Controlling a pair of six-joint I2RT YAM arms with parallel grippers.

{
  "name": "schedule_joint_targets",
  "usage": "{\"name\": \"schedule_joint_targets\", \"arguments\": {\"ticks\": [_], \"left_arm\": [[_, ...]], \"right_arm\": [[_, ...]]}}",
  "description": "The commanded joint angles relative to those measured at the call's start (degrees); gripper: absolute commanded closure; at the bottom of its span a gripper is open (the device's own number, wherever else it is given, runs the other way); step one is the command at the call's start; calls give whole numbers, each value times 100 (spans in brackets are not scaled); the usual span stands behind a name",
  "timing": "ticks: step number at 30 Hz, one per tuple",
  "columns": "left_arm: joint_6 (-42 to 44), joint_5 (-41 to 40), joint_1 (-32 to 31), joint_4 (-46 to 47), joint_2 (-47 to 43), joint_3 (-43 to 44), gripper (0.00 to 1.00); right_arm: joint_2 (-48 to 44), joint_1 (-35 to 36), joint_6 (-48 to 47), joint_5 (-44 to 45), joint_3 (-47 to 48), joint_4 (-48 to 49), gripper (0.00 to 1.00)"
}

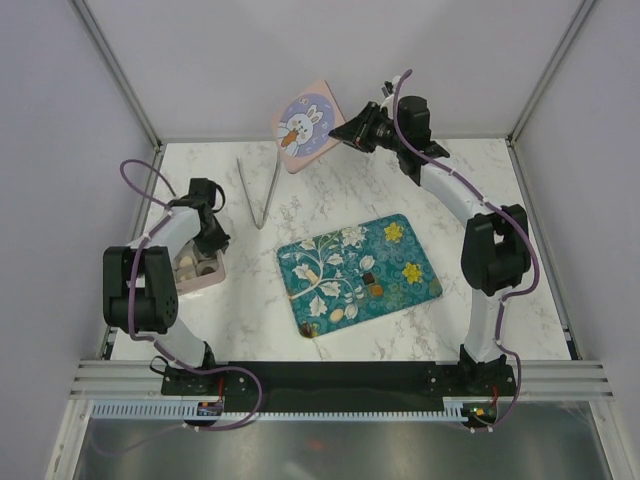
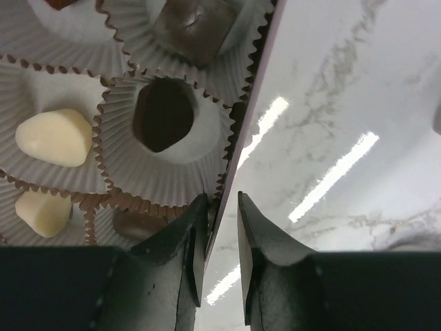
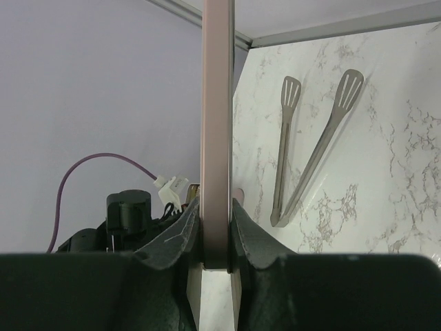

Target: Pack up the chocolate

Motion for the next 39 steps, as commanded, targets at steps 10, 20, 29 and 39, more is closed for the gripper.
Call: {"name": "schedule_joint_targets", "arguments": {"ticks": [10,20,29,39], "left_arm": [[-221,556,-682,174,-493,0,68],[-343,362,-516,-204,-1108,1203,47],[-625,-244,-67,649,-1286,1958,39],[131,72,405,948,-1583,1513,37]], "right_arm": [[-395,494,-483,197,14,-160,100],[-106,986,-150,372,128,242,100],[720,1566,958,662,409,1412,100],[1186,2541,1703,1488,-724,3617,100]]}}
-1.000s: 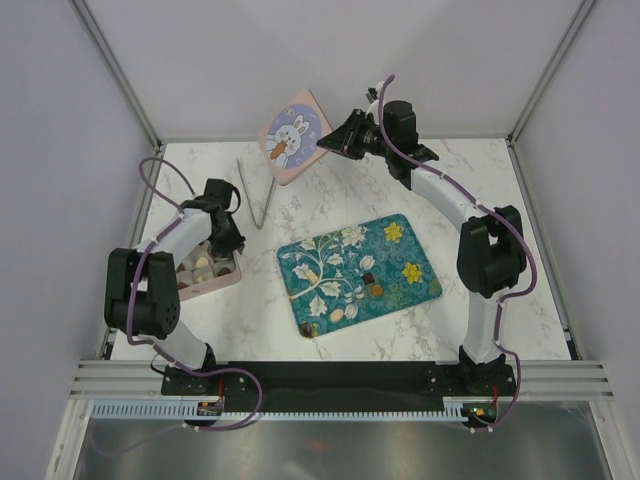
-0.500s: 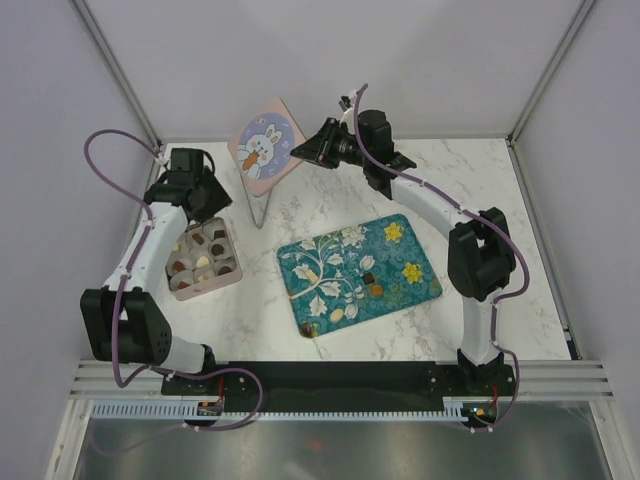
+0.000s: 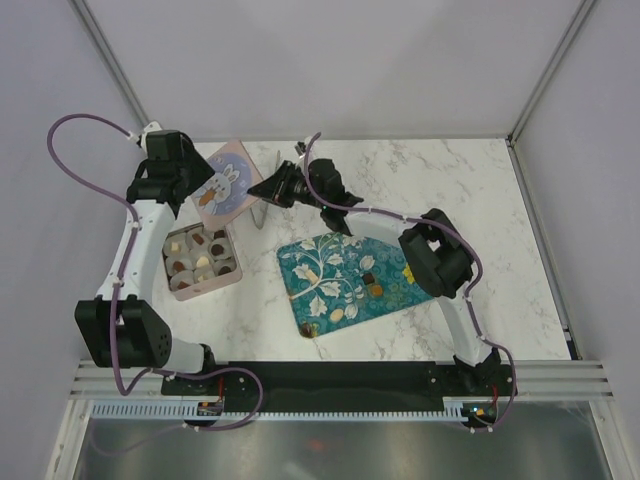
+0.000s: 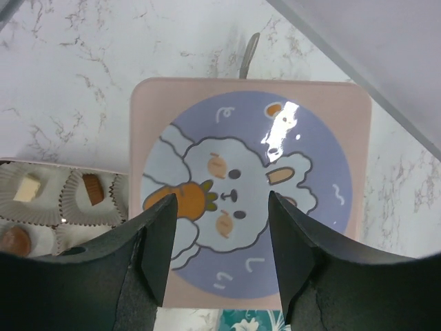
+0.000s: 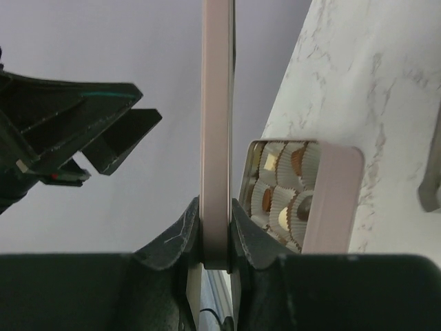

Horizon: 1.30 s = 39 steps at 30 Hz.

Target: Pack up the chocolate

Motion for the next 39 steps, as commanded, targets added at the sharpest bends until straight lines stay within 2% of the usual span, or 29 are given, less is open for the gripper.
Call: {"name": "schedule_joint_targets", "arguments": {"ticks": [1,5,12,17,20,25,29,39], "left_arm": [[589,611,510,204,-388,-467,36],[451,1469,1450,21,-687,-986,38],[626,1233,2470,-314,-1258,-1471,38],[758,1426,3137,-498,-1426,-1533,38],[759,1418,3244,-543,-1408,-1611,38],[644,1338,3262,-411,-1224,-1971,40],[635,1400,3288,-314,-1031,-2130,45],[776,1356,3315,-121,-591,-2315,51]], "right_arm": [[48,297,573,426,-466,1700,100],[48,675,916,769,-898,2105,100],[-31,1290,1285,1270,-1390,2264,100],[241,1571,1881,1683,-1426,2675,100],[566,1651,2190,1771,-1198,2904,100],[883,1748,2296,1982,-933,2686,100],[953,1765,2130,2000,-863,2441,100],[1357,1967,2138,2114,-661,2519,100]]}}
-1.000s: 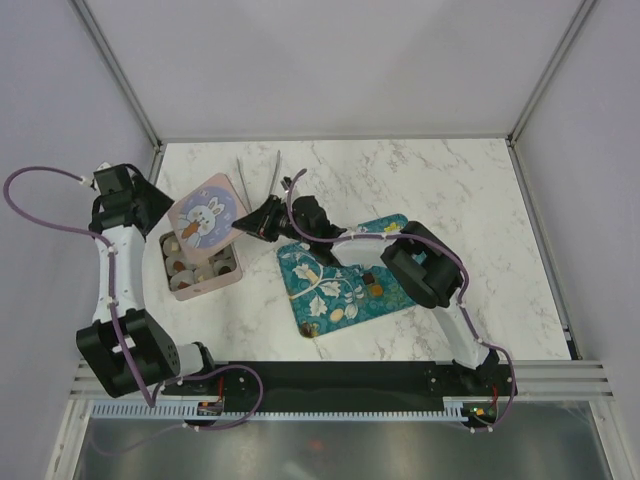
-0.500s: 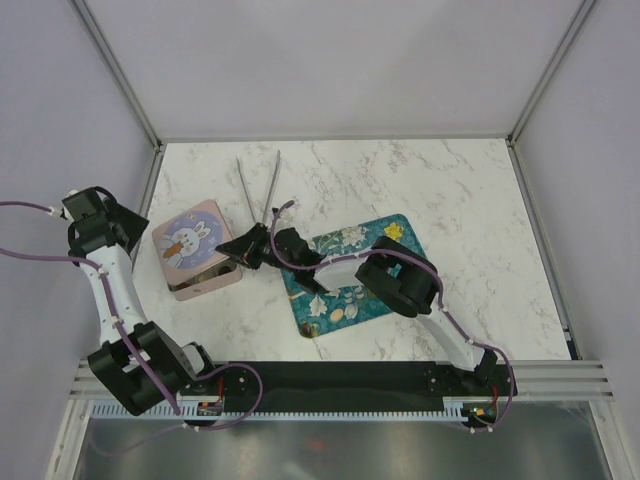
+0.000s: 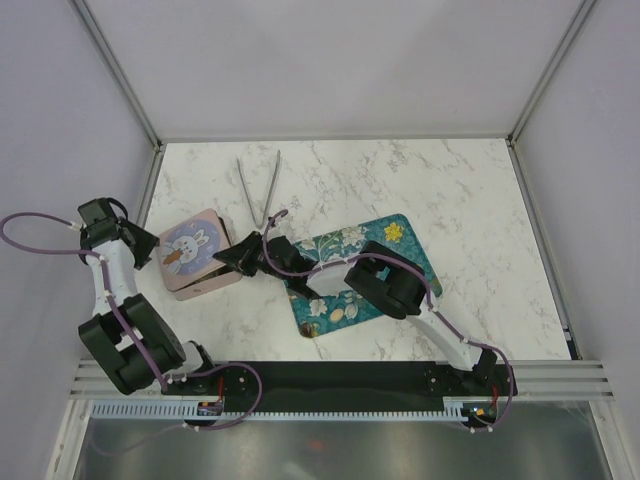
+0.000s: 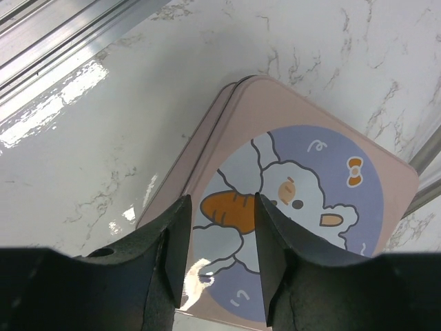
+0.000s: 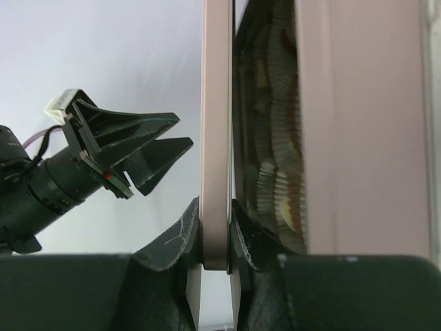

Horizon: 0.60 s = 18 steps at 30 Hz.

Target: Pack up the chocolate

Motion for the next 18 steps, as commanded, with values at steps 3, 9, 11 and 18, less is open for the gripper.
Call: {"name": "schedule_joint_targets", "arguments": {"ticks": [3,9,11,18], "left_arm": [[345,-50,62,205,155,-40,52],[363,-129,62,319,260,-162,52],[363,-50,71,363,339,-242,52],[311,380,71,609,655,-374,55]], "right_arm": [[99,121,-76,143,154,212,100],[20,244,-323,371,5,-8,100],[37,253,-340,380,22,-34,100],[-77,244,-578,494,-109,220,100]]}}
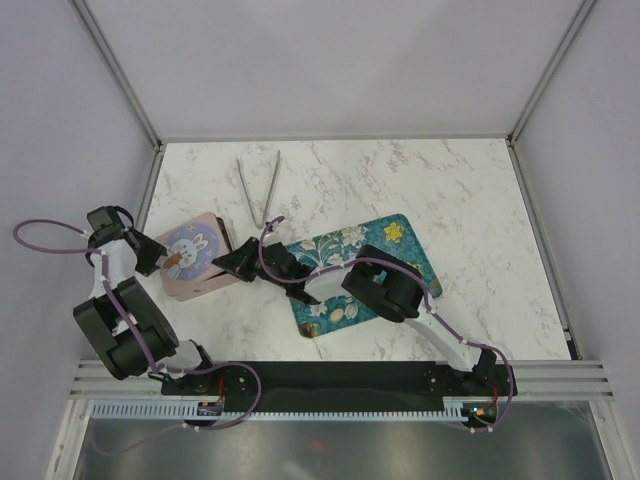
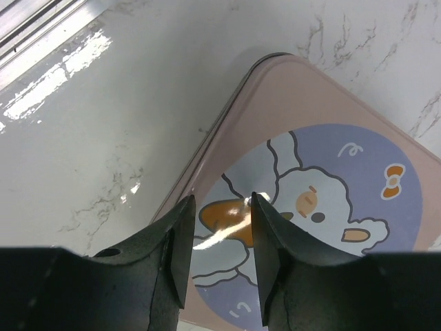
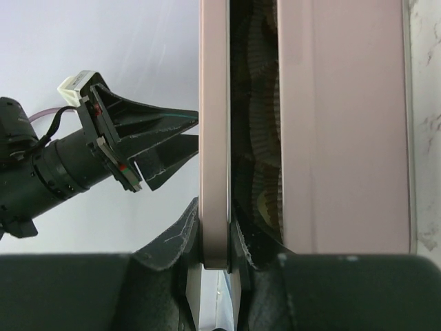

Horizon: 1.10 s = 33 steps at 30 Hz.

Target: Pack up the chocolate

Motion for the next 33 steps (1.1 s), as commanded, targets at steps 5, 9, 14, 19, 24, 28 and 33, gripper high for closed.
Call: {"name": "schedule_joint_targets", "arguments": {"ticks": [5,9,14,19,24,28,33], "left_arm": [[217,601,47,389,272,38,57],[269,715,47,433,342,64,57],[287,829,47,503,439,55,59],[296,943,56,573,553,81,63],[287,1040,47,609,597,73,66],[296,1110,47,617,659,99,66],[296,1146,47,626,659,117,67]], "right_arm": [[-187,21,-211,233,-165,400,100],[-213,21,-254,171,-226,453,91],[-519,-32,-588,197,-261,-161,72],[-652,-76,-624,66,-490,-76,63],[-836,-102,-720,4,-735,-109,57],[-1074,-164,-800,39,-999,-207,51],[-1416,-269,-834,127,-1412,-320,43]]}}
